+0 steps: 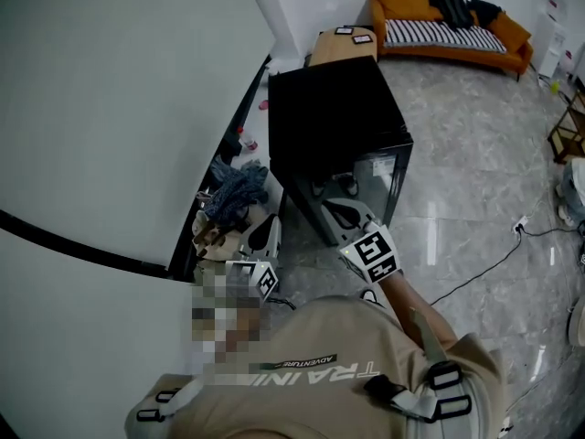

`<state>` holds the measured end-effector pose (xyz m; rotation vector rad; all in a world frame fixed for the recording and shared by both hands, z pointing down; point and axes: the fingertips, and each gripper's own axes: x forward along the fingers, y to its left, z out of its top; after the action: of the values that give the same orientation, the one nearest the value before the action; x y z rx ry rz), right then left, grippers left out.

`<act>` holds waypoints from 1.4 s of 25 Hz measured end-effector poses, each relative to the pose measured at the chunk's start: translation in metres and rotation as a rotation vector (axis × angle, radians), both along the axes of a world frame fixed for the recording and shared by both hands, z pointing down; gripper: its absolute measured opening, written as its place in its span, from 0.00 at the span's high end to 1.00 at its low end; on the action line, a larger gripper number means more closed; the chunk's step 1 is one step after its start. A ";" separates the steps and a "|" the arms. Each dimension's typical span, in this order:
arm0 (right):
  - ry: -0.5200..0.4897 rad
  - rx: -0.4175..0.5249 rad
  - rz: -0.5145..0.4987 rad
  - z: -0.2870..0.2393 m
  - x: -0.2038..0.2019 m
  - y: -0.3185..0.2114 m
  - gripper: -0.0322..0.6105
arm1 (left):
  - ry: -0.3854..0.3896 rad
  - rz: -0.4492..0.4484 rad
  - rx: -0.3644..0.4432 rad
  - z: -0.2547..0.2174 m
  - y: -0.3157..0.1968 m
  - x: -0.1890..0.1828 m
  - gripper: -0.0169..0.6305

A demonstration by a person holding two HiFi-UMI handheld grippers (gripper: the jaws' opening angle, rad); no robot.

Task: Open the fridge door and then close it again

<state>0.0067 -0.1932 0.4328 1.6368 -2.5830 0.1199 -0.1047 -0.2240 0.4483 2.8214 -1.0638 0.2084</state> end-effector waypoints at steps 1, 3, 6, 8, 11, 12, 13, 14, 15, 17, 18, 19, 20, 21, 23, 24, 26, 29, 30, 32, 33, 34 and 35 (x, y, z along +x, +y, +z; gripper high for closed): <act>0.003 0.003 0.006 -0.001 0.001 0.000 0.96 | 0.000 -0.001 -0.001 0.000 -0.001 0.001 0.97; 0.007 0.008 0.021 -0.003 0.004 -0.001 0.96 | 0.004 -0.003 0.002 0.000 -0.005 0.003 0.97; 0.004 0.007 0.045 -0.002 0.009 -0.001 0.96 | 0.014 -0.004 0.000 0.002 -0.007 0.005 0.97; 0.009 0.004 0.060 0.000 0.012 0.000 0.96 | 0.019 -0.006 -0.008 0.005 -0.008 0.005 0.97; 0.014 0.002 0.067 0.002 0.014 0.004 0.96 | 0.026 -0.005 -0.013 0.008 -0.008 0.006 0.97; 0.014 -0.001 0.067 0.003 0.014 0.005 0.96 | 0.028 -0.002 -0.011 0.008 -0.008 0.007 0.97; 0.014 -0.004 0.067 0.005 0.014 0.006 0.96 | 0.031 0.001 -0.008 0.008 -0.007 0.008 0.97; 0.013 -0.008 0.066 0.007 0.013 0.006 0.96 | 0.034 0.003 -0.004 0.008 -0.007 0.009 0.97; 0.013 -0.011 0.064 0.008 0.012 0.006 0.96 | 0.038 0.003 -0.002 0.007 -0.007 0.008 0.97; 0.013 -0.017 0.060 0.011 0.009 0.005 0.96 | 0.045 -0.002 -0.004 0.007 -0.007 0.006 0.97; 0.012 -0.019 0.057 0.012 0.007 0.006 0.96 | 0.048 -0.007 -0.010 0.008 -0.006 0.005 0.97; 0.011 -0.020 0.055 0.012 0.005 0.007 0.96 | 0.048 -0.009 -0.015 0.009 -0.004 0.003 0.97; 0.011 -0.019 0.053 0.011 0.004 0.008 0.96 | 0.046 -0.010 -0.019 0.010 -0.003 0.002 0.97; 0.012 -0.017 0.052 0.010 0.004 0.008 0.96 | 0.042 -0.010 -0.021 0.011 -0.002 0.002 0.97; 0.015 -0.010 0.049 0.007 0.003 0.008 0.96 | 0.032 -0.008 -0.023 0.012 -0.001 0.001 0.97; 0.016 -0.007 0.048 0.007 0.003 0.008 0.96 | 0.028 -0.007 -0.023 0.013 -0.001 0.000 0.97; 0.018 -0.007 0.044 0.007 0.003 0.008 0.96 | 0.027 -0.008 -0.022 0.013 0.001 -0.001 0.97; 0.020 -0.009 0.038 0.008 0.000 0.009 0.96 | 0.028 -0.013 -0.020 0.013 0.004 -0.004 0.97; 0.020 -0.010 0.036 0.008 -0.001 0.009 0.96 | 0.027 -0.014 -0.018 0.012 0.005 -0.005 0.97; 0.018 -0.009 0.032 0.009 -0.003 0.010 0.96 | 0.024 -0.018 -0.017 0.012 0.008 -0.008 0.97; 0.016 -0.009 0.029 0.009 -0.005 0.011 0.96 | 0.021 -0.020 -0.019 0.013 0.009 -0.010 0.97; 0.015 -0.009 0.026 0.009 -0.006 0.013 0.96 | 0.018 -0.023 -0.023 0.014 0.010 -0.011 0.97; 0.012 -0.009 0.021 0.008 -0.007 0.013 0.96 | 0.017 -0.024 -0.029 0.014 0.011 -0.012 0.97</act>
<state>-0.0004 -0.1798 0.4411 1.6570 -2.5529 0.1226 -0.1171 -0.2129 0.4626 2.7781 -1.0817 0.1952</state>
